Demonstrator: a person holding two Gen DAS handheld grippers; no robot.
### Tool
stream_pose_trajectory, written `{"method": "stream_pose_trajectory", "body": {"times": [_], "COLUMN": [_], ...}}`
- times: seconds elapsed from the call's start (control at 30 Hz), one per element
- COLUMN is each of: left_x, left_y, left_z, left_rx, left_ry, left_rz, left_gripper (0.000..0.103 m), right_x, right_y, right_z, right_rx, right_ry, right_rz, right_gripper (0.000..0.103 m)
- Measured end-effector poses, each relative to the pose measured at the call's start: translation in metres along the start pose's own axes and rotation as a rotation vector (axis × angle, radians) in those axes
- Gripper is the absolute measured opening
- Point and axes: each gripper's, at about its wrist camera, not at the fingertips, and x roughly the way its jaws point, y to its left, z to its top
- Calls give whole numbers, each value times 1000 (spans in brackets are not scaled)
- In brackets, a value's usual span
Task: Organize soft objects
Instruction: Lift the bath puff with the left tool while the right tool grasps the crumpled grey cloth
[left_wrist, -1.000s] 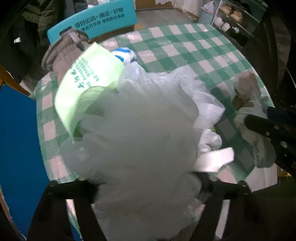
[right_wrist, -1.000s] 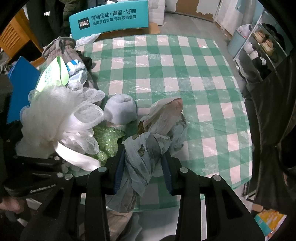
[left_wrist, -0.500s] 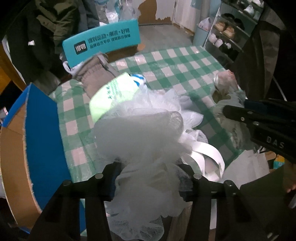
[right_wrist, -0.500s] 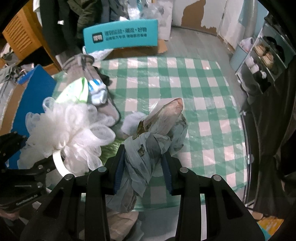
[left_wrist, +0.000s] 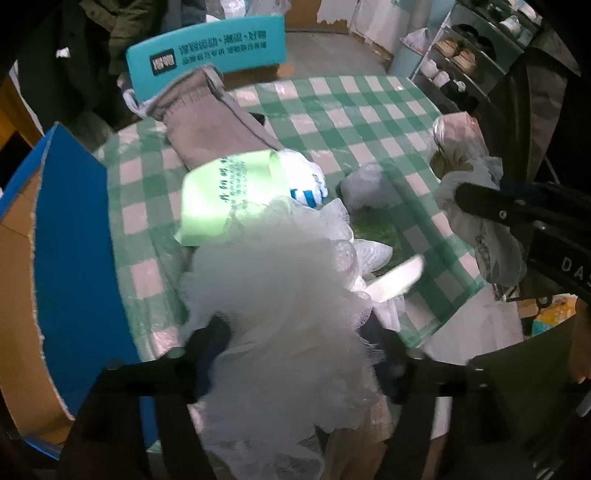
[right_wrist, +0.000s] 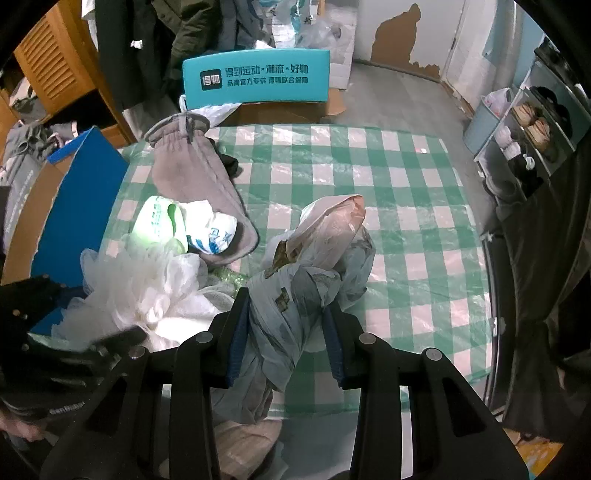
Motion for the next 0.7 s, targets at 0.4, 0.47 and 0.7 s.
{"method": "stream_pose_trajectory", "body": {"times": [0.4, 0.47, 0.7], "left_x": [48, 57, 71], "left_y": [-19, -19, -16], "left_z": [1, 2, 2], "left_rx": [48, 54, 72], "left_ry": [86, 92, 68], "left_rz": [62, 87, 112], "left_gripper": [102, 102, 92], "right_x": [7, 8, 15], "right_y": [-8, -8, -7], "right_z": [-2, -2, -4], "right_rx": [16, 16, 10], "right_ry": [17, 20, 40], "right_rz": [-7, -4, -2], "right_gripper": [36, 36, 36]}}
